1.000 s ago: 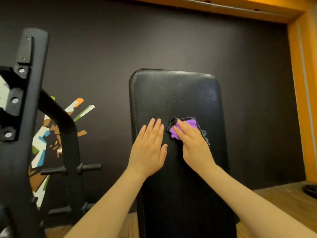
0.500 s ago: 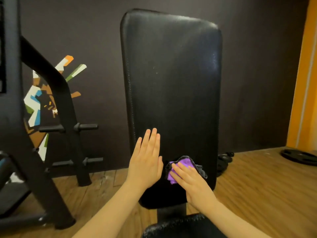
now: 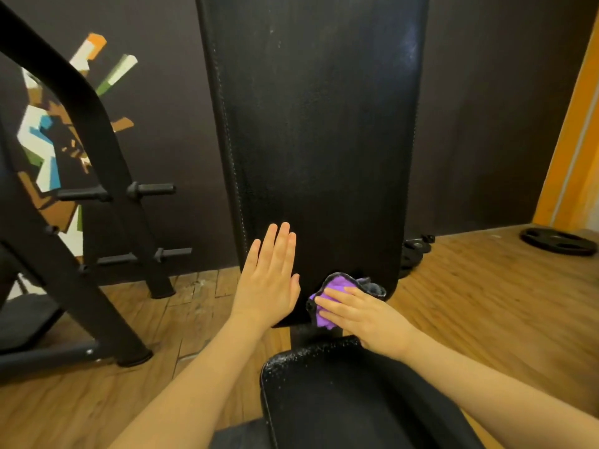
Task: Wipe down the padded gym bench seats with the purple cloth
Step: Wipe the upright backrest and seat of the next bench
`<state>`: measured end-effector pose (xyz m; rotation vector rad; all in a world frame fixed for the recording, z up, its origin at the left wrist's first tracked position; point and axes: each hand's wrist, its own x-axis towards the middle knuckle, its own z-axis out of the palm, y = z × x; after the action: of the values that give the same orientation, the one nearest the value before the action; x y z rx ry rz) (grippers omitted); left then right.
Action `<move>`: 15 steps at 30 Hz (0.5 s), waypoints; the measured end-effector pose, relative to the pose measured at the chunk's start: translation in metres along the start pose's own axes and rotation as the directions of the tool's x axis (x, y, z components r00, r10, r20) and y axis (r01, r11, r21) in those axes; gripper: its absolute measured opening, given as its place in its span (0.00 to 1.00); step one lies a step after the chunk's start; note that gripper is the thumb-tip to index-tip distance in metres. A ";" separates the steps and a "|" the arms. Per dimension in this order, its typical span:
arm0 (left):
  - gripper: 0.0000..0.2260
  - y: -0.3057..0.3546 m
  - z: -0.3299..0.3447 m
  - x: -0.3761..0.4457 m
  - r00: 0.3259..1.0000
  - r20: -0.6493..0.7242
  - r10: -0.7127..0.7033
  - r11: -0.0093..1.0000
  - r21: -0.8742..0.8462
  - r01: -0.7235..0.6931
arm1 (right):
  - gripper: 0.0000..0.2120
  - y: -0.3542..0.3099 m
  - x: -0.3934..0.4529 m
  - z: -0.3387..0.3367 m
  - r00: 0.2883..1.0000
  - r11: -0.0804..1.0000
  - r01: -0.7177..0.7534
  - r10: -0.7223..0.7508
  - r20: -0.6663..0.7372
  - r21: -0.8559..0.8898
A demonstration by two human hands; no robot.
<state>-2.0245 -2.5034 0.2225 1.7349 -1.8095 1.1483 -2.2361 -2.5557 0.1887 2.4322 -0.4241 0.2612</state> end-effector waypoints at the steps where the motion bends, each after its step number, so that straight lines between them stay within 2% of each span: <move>1: 0.42 0.000 -0.002 0.001 1.000 0.009 -0.005 1.000 -0.004 0.005 | 0.42 0.002 0.000 -0.001 1.000 1.000 0.007 -0.007 -0.001 -0.003; 4: 0.39 0.000 -0.005 0.000 1.000 0.022 -0.020 0.997 -0.069 0.021 | 0.43 0.012 0.004 -0.013 1.000 1.000 -0.016 0.015 -0.025 -0.026; 7: 0.32 -0.001 -0.011 -0.002 0.999 0.044 -0.024 0.990 -0.136 0.030 | 0.44 0.031 0.023 -0.040 0.976 0.995 -0.097 0.096 -0.194 0.007; 10: 0.29 -0.007 -0.028 0.001 0.999 0.049 0.016 0.985 -0.171 -0.007 | 0.40 0.058 0.055 -0.082 0.910 0.983 -0.175 0.186 -0.370 0.064; 12: 0.29 -0.018 -0.045 0.015 1.000 -0.016 0.016 0.983 -0.180 -0.018 | 0.37 0.076 0.077 -0.112 0.857 0.975 -0.203 0.222 -0.464 0.090; 15: 0.30 -0.044 -0.080 0.063 0.986 -0.118 -0.120 0.985 -0.141 0.103 | 0.33 0.104 0.114 -0.157 0.792 0.963 -0.251 0.265 -0.550 0.103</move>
<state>-2.0139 -2.4782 0.3302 1.6270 -1.6527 1.0419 -2.1808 -2.5597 0.4020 2.1733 -0.4804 1.0759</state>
